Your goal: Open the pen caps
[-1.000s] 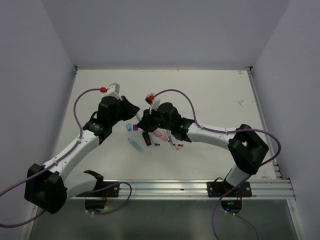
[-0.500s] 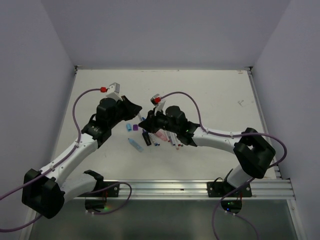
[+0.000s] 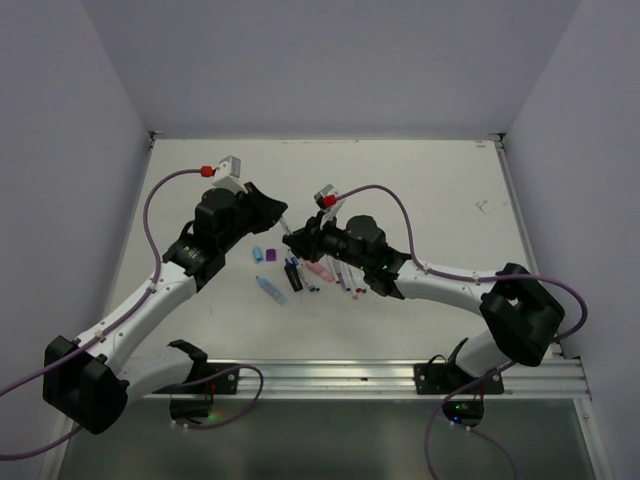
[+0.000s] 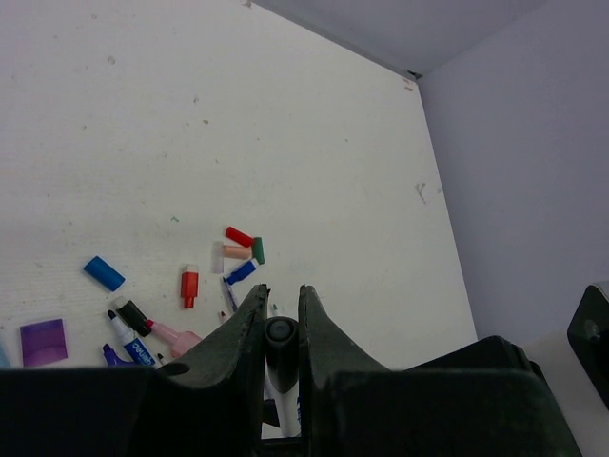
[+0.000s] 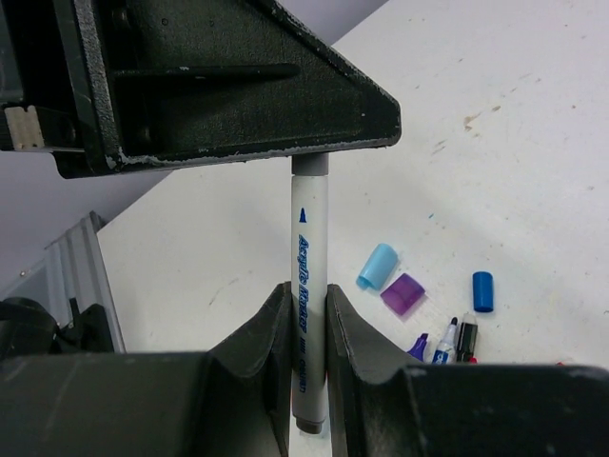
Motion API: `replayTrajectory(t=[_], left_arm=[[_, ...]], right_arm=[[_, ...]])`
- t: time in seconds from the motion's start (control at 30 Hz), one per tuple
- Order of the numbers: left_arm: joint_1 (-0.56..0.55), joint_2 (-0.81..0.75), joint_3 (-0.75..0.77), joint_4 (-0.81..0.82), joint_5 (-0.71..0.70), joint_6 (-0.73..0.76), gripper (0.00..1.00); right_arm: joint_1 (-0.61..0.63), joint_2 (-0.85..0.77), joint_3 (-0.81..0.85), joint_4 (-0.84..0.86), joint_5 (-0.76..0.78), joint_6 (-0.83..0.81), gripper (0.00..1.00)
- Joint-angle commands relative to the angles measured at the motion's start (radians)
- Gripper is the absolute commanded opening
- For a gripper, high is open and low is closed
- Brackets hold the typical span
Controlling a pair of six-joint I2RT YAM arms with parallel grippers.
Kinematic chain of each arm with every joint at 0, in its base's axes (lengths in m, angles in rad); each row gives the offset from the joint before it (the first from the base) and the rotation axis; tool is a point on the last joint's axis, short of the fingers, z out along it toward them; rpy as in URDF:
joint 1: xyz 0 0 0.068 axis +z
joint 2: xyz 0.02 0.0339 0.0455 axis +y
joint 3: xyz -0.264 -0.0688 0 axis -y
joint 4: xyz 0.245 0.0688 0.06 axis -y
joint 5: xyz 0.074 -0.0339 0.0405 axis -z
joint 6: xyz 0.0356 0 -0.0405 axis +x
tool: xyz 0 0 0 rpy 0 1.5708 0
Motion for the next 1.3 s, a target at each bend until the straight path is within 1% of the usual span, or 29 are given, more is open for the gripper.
replayTrajectory(t=[0.0,0.27,0.37,0.43,0.5,0.53,0.6,0.63,0.7,0.73,0.77,0.83,0.87,0.9,0.97,1.0,1.13,1.17,1.23,1.27], left_arm=[[0.06,-0.008,0.11,0.238,-0.364,0.037,0.0],[0.06,-0.024,0.104,0.379,-0.438,0.069,0.0],[0.065,-0.011,0.13,0.385,-0.449,0.072,0.0],[0.068,0.004,0.14,0.381,-0.43,0.078,0.0],[0.068,0.021,0.151,0.343,-0.416,0.09,0.0],[0.068,0.029,0.16,0.274,-0.404,0.092,0.0],[0.069,0.044,0.174,0.203,-0.387,0.101,0.0],[0.069,0.048,0.176,0.124,-0.384,0.103,0.0],[0.071,0.061,0.177,0.048,-0.38,0.106,0.0],[0.072,0.065,0.176,-0.069,-0.377,0.106,0.0],[0.077,0.075,0.168,-0.111,-0.372,0.104,0.0],[0.112,0.081,0.153,-0.208,-0.318,0.103,0.0],[0.137,0.084,0.119,-0.225,-0.286,0.1,0.0],[0.196,0.082,0.098,-0.234,-0.204,0.096,0.0],[0.262,0.076,0.033,-0.263,-0.156,0.092,0.0],[0.305,0.072,0.018,-0.276,-0.154,0.098,0.0],[0.365,0.067,-0.047,-0.319,-0.145,0.124,0.02],[0.391,0.07,-0.053,-0.325,-0.137,0.13,0.02],[0.414,0.076,-0.067,-0.331,-0.114,0.136,0.02],[0.424,0.084,-0.076,-0.333,-0.113,0.138,0.03]], right_arm=[[0.019,-0.01,-0.087,-0.217,-0.06,-0.037,0.0],[0.02,-0.013,-0.129,-0.21,-0.075,-0.04,0.0],[0.019,-0.017,-0.146,-0.206,-0.074,-0.045,0.0],[0.02,-0.024,-0.144,-0.207,-0.078,-0.045,0.0],[0.019,-0.031,-0.14,-0.21,-0.078,-0.039,0.0],[0.019,-0.034,-0.134,-0.212,-0.075,-0.035,0.0],[0.019,-0.03,-0.118,-0.229,-0.062,-0.032,0.0],[0.02,-0.024,-0.092,-0.258,-0.054,-0.035,0.0],[0.029,-0.008,-0.068,-0.284,-0.033,-0.042,0.0],[0.032,-0.004,-0.045,-0.301,-0.025,-0.045,0.0],[0.045,0.002,-0.031,-0.308,-0.02,-0.046,0.0],[0.063,0.037,0.013,-0.336,-0.008,-0.051,0.0],[0.081,0.054,0.027,-0.342,-0.005,-0.052,0.0],[0.091,0.07,0.059,-0.351,0.0,-0.052,0.0],[0.12,0.125,0.099,-0.391,0.004,-0.058,0.0],[0.129,0.143,0.121,-0.41,0.004,-0.061,0.0],[0.178,0.249,0.265,-0.524,0.021,-0.094,0.0],[0.195,0.292,0.287,-0.54,0.021,-0.098,0.0],[0.21,0.329,0.349,-0.572,0.024,-0.115,0.0],[0.224,0.375,0.374,-0.6,0.029,-0.121,0.0]])
